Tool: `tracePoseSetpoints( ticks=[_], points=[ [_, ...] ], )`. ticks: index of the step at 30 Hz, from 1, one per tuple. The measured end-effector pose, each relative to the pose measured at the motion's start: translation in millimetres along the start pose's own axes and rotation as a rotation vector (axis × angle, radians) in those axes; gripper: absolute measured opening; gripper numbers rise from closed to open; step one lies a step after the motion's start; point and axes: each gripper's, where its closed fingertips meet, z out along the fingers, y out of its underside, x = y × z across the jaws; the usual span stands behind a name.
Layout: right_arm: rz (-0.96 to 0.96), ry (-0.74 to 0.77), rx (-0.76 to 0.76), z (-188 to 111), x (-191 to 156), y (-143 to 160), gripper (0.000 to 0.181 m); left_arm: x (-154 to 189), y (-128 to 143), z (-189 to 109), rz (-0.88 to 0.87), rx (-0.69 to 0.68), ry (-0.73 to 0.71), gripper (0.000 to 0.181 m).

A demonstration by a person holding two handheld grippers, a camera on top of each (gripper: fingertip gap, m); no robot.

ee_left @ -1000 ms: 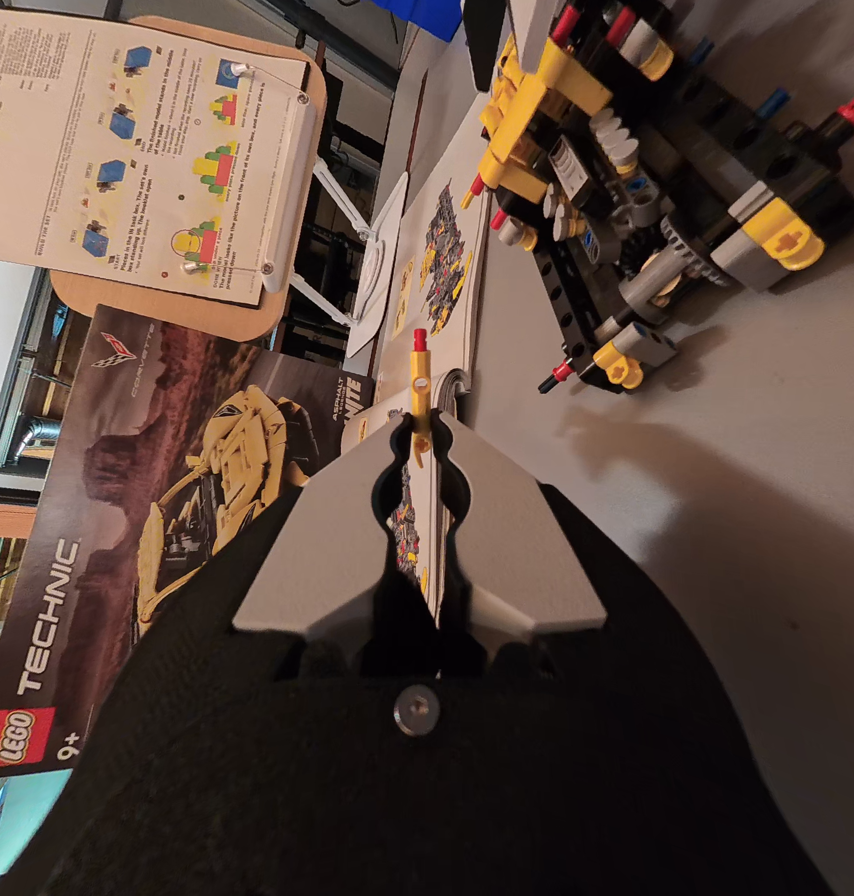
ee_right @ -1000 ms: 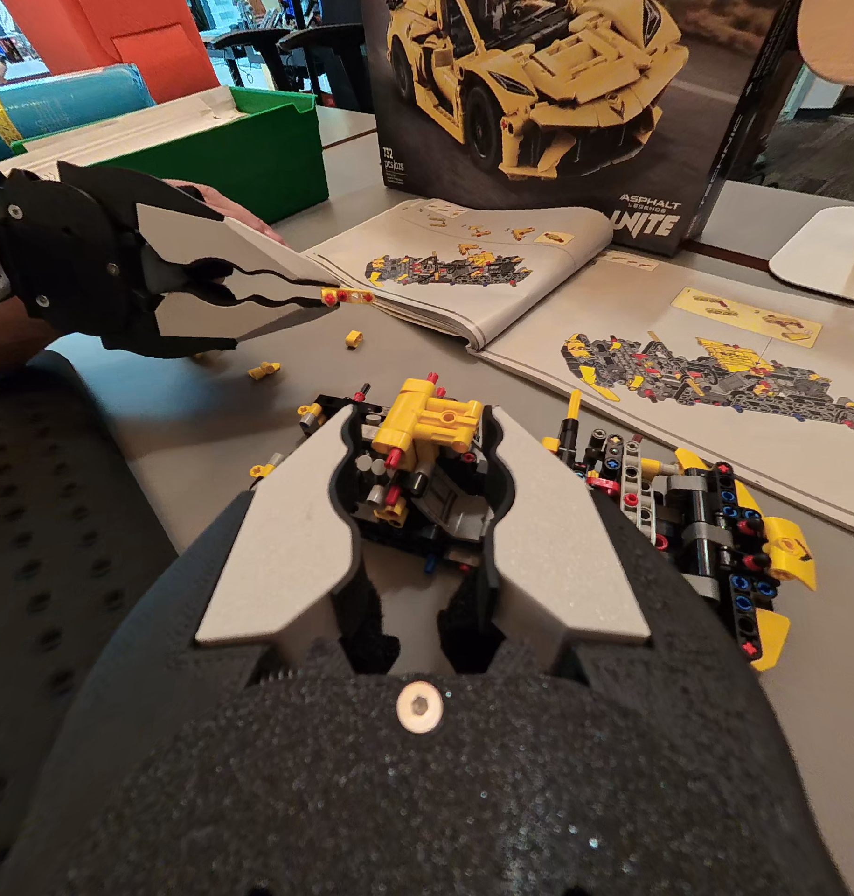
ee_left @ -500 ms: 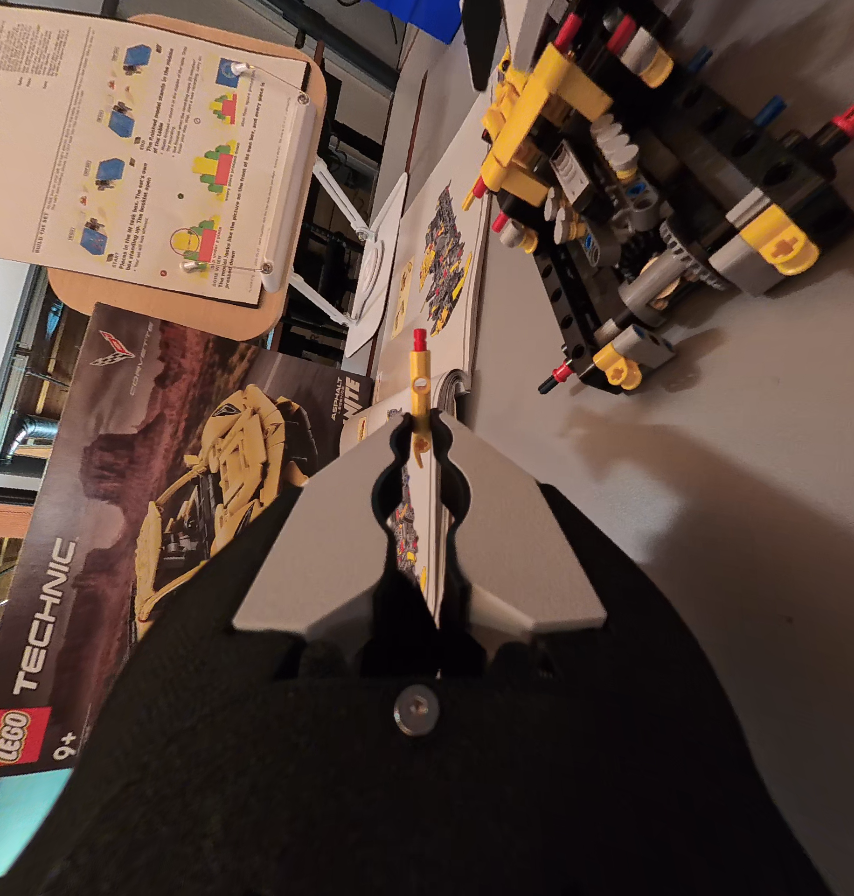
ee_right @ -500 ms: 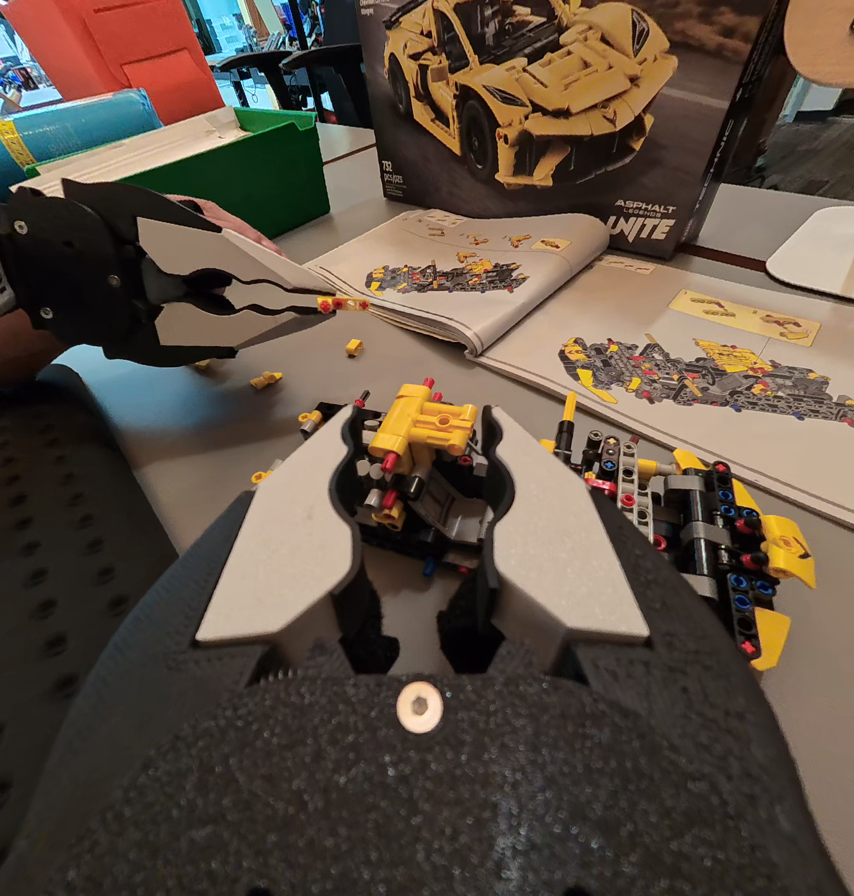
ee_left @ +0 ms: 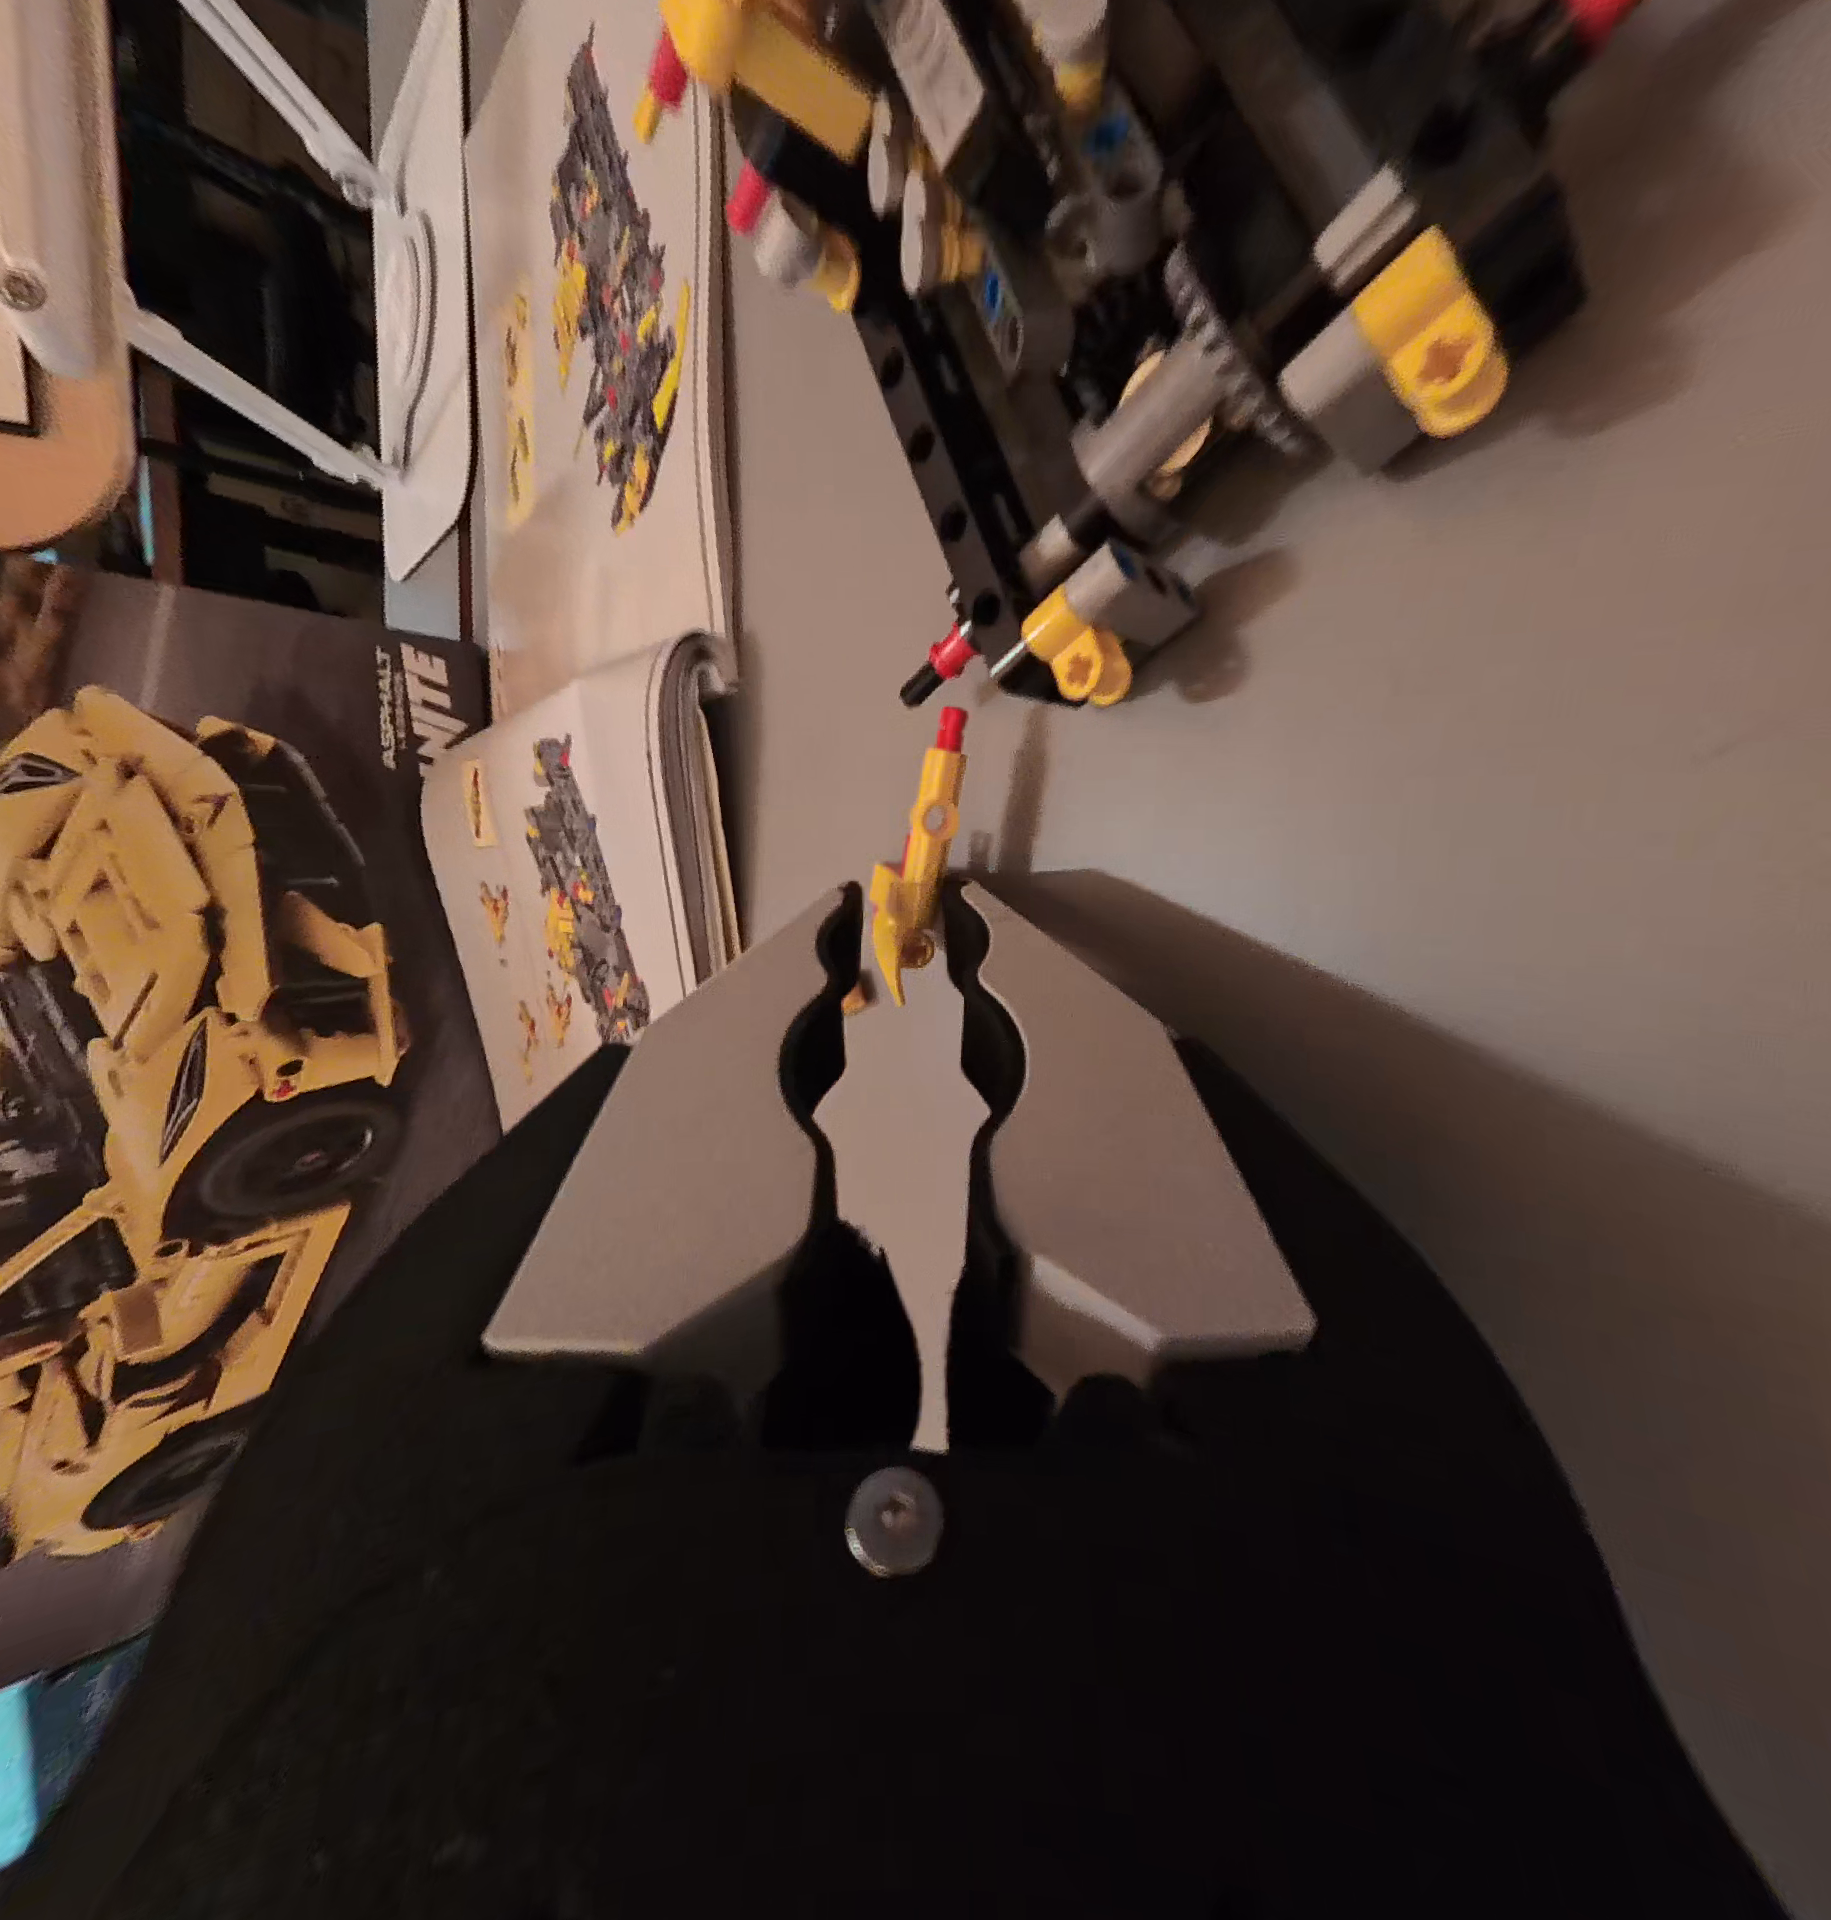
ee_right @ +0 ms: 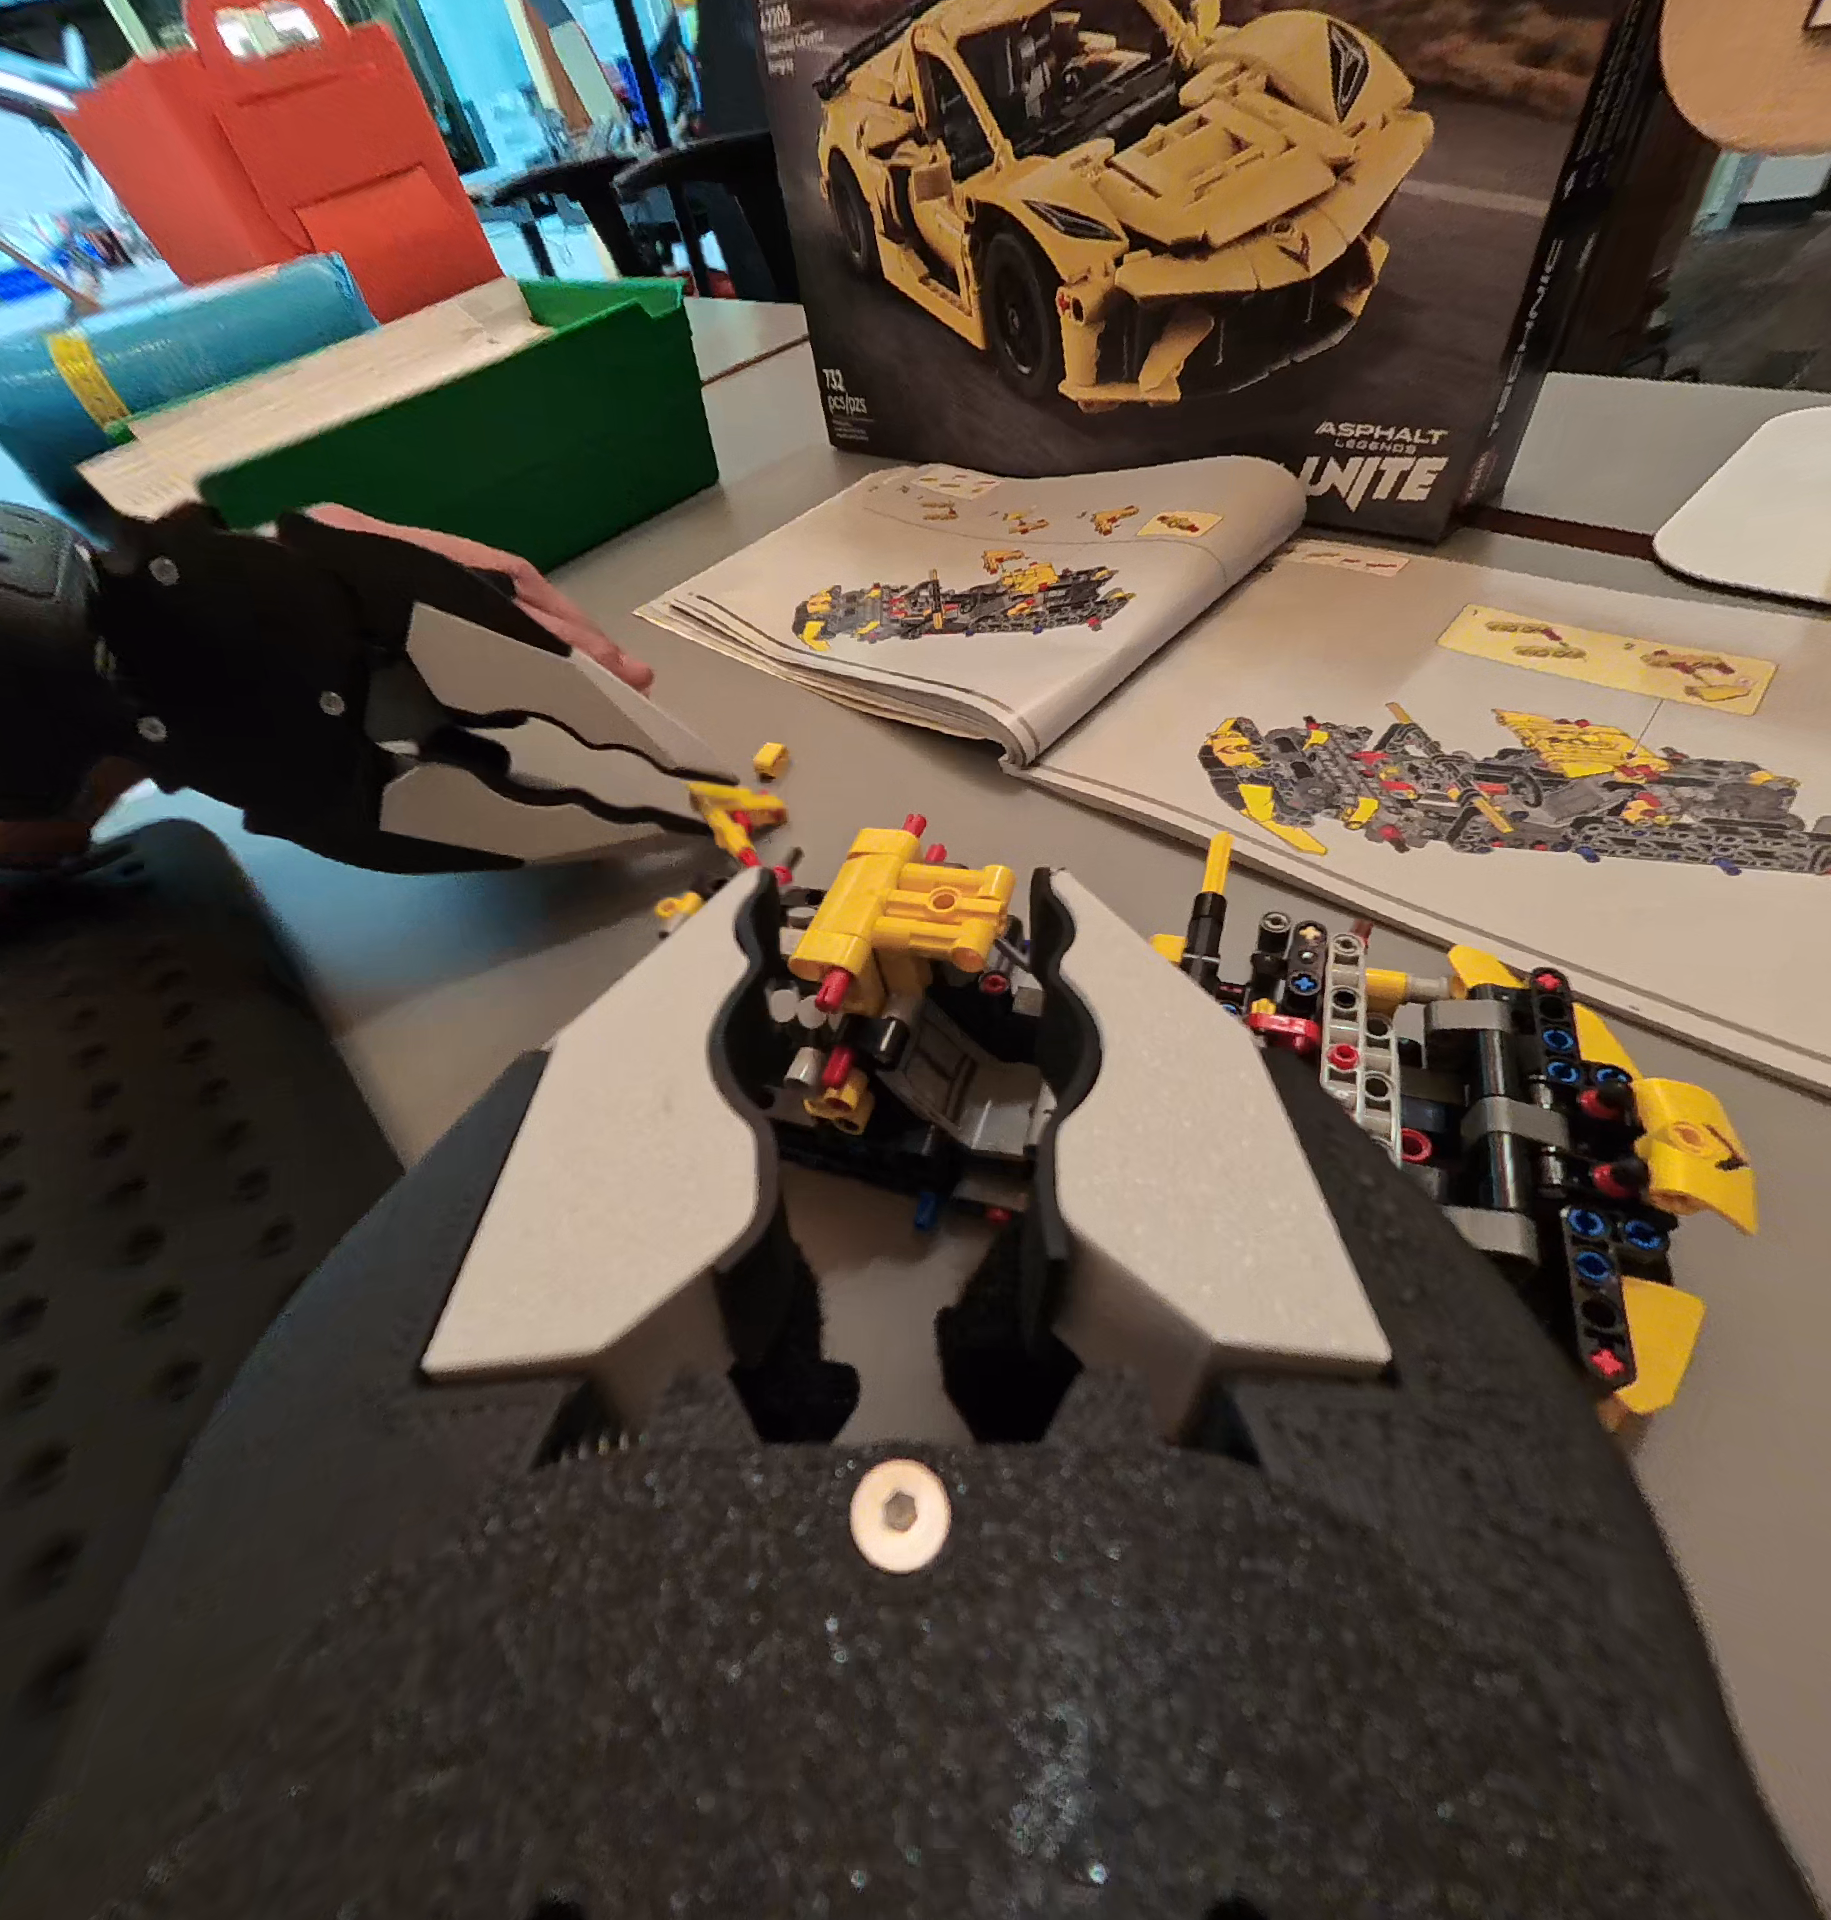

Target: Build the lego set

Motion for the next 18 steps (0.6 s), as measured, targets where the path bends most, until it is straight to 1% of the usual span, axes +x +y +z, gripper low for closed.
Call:
tracePoseSetpoints(
  ticks=[2, 4, 6, 8, 10, 11, 13, 14, 15, 17, 18],
  points=[
    [0.050, -0.045, 0.027, -6.8, -0.5, -5.9, 0.047, 2.5, -5.4, -3.3, -0.034, 0.026, 0.027, 0.022],
    [0.042, -0.056, 0.026, -18.3, 15.1, -11.3, 0.047, 2.8, -4.7, -6.7, -0.089, 0.028, 0.050, 0.027],
    [0.027, -0.092, -0.031, -31.2, 40.6, -11.7, 0.048, 1.0, -4.1, -15.6, -0.165, 0.050, 0.058, 0.029],
    [0.029, -0.196, -0.141, -40.6, 63.0, -2.6, 0.057, 2.3, -2.1, -28.3, -0.285, 0.063, 0.088, 0.029],
    [-0.080, -0.198, -0.266, -44.3, 101.8, 14.3, 0.064, 8.6, -8.1, -41.9, -0.446, 0.092, 0.137, 0.029],
    [-0.156, -0.206, -0.297, -45.1, 117.1, 18.7, 0.066, 11.2, -15.9, -47.7, -0.549, 0.117, 0.154, 0.029],
    [-0.218, -0.272, -0.326, -44.7, 130.1, 21.8, 0.072, 20.2, -34.6, -53.5, -0.799, 0.147, 0.208, 0.029],
    [-0.221, -0.309, -0.375, -44.5, 132.6, 26.0, 0.075, 28.7, -42.5, -54.1, -0.901, 0.132, 0.251, 0.029],
    [-0.225, -0.328, -0.421, -43.2, 136.2, 29.3, 0.073, 34.5, -46.0, -52.9, -0.994, 0.092, 0.259, 0.029],
    [-0.204, -0.373, -0.484, -38.5, 139.8, 34.7, 0.067, 42.8, -47.7, -48.0, -1.169, 0.003, 0.242, 0.030],
    [-0.175, -0.394, -0.504, -35.4, 139.7, 36.2, 0.064, 45.6, -49.6, -45.6, -1.245, -0.029, 0.239, 0.034]
  ],
)
